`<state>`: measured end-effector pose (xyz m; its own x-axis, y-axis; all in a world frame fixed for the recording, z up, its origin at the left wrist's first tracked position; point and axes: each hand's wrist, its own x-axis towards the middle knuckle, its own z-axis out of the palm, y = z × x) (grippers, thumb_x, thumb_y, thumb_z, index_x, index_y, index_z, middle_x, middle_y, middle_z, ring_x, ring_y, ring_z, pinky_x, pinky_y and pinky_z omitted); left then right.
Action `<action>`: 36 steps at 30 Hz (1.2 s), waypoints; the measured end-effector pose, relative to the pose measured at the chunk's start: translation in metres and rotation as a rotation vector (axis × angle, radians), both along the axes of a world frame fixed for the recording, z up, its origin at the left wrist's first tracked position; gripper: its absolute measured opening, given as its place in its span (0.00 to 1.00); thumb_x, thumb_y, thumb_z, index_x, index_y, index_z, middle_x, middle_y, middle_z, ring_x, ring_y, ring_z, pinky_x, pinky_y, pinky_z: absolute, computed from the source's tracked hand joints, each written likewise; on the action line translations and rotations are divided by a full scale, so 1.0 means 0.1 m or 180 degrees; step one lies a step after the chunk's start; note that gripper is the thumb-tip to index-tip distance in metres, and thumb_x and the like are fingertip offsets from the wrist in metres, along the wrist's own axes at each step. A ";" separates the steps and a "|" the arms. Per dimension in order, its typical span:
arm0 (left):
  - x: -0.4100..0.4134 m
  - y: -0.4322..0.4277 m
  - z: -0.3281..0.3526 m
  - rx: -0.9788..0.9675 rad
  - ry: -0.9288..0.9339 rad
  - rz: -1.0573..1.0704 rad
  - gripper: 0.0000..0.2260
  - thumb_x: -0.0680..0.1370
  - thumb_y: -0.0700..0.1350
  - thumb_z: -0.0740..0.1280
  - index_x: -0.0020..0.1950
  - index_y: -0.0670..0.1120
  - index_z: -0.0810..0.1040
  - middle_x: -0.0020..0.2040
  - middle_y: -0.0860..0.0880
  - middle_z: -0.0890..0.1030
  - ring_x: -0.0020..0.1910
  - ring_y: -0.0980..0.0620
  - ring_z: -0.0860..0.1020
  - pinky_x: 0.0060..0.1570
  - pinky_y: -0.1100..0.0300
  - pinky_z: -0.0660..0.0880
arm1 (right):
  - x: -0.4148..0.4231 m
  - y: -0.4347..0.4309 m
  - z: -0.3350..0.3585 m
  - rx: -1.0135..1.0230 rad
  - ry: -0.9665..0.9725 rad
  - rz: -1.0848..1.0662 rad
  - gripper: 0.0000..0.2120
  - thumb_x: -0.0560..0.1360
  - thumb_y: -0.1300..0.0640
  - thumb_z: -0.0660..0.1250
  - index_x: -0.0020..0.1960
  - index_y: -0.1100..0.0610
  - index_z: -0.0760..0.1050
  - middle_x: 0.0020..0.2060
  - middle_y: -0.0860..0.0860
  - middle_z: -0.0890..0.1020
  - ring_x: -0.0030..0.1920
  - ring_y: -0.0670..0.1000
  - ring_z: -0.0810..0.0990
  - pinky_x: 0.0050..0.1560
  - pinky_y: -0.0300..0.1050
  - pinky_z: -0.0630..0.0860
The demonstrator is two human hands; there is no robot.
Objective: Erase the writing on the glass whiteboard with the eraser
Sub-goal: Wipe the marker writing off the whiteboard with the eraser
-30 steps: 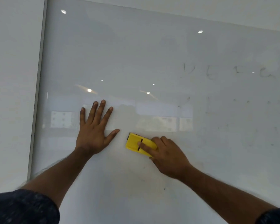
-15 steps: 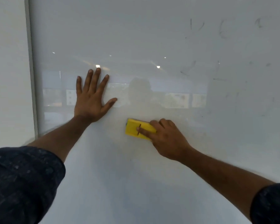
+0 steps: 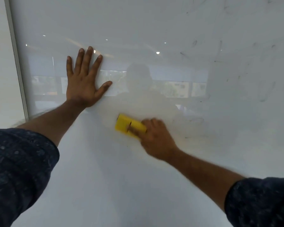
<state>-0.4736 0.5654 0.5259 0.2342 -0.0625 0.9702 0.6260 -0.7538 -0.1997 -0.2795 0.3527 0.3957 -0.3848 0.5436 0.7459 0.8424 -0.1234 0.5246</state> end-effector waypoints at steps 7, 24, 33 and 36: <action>-0.01 -0.03 0.04 0.0001 -0.0002 -0.0004 0.34 0.80 0.66 0.56 0.82 0.52 0.54 0.83 0.44 0.52 0.82 0.43 0.48 0.77 0.38 0.43 | 0.20 -0.14 0.35 -0.0057 -0.0395 -0.0120 0.30 0.71 0.55 0.65 0.72 0.45 0.66 0.50 0.59 0.78 0.42 0.59 0.74 0.44 0.51 0.64; -0.02 -0.04 -0.09 -0.0028 0.0025 0.0043 0.35 0.79 0.67 0.53 0.81 0.51 0.55 0.83 0.47 0.52 0.82 0.45 0.49 0.77 0.37 0.47 | 0.61 -0.52 1.59 0.0886 0.0547 -0.0539 0.33 0.70 0.49 0.68 0.73 0.47 0.64 0.49 0.60 0.75 0.43 0.62 0.74 0.42 0.52 0.71; -0.04 -0.07 -0.04 -0.0141 0.0105 0.0089 0.35 0.78 0.67 0.52 0.81 0.50 0.56 0.83 0.47 0.52 0.82 0.45 0.50 0.78 0.37 0.47 | 0.62 -0.48 1.48 0.0486 0.0150 -0.0329 0.30 0.73 0.47 0.63 0.74 0.45 0.62 0.49 0.56 0.74 0.44 0.58 0.72 0.42 0.51 0.72; -0.04 -0.06 -0.07 -0.0132 0.0102 0.0086 0.35 0.79 0.67 0.51 0.81 0.50 0.57 0.83 0.47 0.52 0.82 0.45 0.51 0.77 0.37 0.48 | 0.80 -0.62 1.80 0.0750 0.0151 -0.0551 0.30 0.71 0.47 0.65 0.73 0.46 0.64 0.48 0.57 0.75 0.42 0.60 0.74 0.41 0.52 0.72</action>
